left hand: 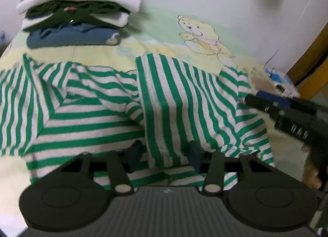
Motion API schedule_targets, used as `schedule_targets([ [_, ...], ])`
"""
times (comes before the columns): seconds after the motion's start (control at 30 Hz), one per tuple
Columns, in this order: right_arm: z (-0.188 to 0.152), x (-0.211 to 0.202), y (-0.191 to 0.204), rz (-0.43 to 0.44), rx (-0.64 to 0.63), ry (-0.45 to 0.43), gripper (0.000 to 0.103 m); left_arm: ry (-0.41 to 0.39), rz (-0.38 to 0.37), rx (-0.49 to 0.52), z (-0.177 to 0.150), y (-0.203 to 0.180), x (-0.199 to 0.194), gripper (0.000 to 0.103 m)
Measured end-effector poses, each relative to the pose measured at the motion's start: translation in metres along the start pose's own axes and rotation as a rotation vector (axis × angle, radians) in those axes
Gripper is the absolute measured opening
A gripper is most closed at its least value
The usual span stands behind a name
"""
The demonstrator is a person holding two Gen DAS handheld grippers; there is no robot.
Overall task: Fold clothes
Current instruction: 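Release the sleeve and smooth the folded shirt with the right gripper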
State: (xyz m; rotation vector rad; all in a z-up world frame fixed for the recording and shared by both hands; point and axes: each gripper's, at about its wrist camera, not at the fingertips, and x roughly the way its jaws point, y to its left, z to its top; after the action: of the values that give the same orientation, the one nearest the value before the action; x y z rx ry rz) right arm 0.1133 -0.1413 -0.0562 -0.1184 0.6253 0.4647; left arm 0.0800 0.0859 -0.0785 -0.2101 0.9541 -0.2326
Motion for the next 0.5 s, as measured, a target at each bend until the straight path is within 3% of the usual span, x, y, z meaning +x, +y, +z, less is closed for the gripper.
schedule_targets([
  [0.03,0.001,0.003,-0.003,-0.001,0.014,-0.004,0.037,-0.004,0.012,-0.002,0.0,-0.001,0.001,0.016],
  [0.13,0.005,0.014,-0.011,0.008,0.056,-0.004,0.038,-0.059,0.047,-0.011,0.002,-0.006,-0.01,0.012],
  [0.23,0.011,0.026,-0.018,0.013,0.094,0.003,0.038,-0.196,0.131,0.125,-0.002,-0.034,-0.04,0.012],
  [0.3,0.013,0.036,-0.024,-0.015,0.111,0.021,0.038,-0.261,0.111,0.186,-0.01,-0.051,-0.059,0.012],
  [0.4,0.009,0.049,-0.032,-0.068,0.131,0.084,0.039,-0.229,0.083,0.211,-0.025,-0.061,-0.057,0.012],
  [0.5,0.004,0.058,-0.036,-0.09,0.129,0.118,0.04,-0.113,0.148,0.192,-0.036,-0.054,-0.022,0.012],
])
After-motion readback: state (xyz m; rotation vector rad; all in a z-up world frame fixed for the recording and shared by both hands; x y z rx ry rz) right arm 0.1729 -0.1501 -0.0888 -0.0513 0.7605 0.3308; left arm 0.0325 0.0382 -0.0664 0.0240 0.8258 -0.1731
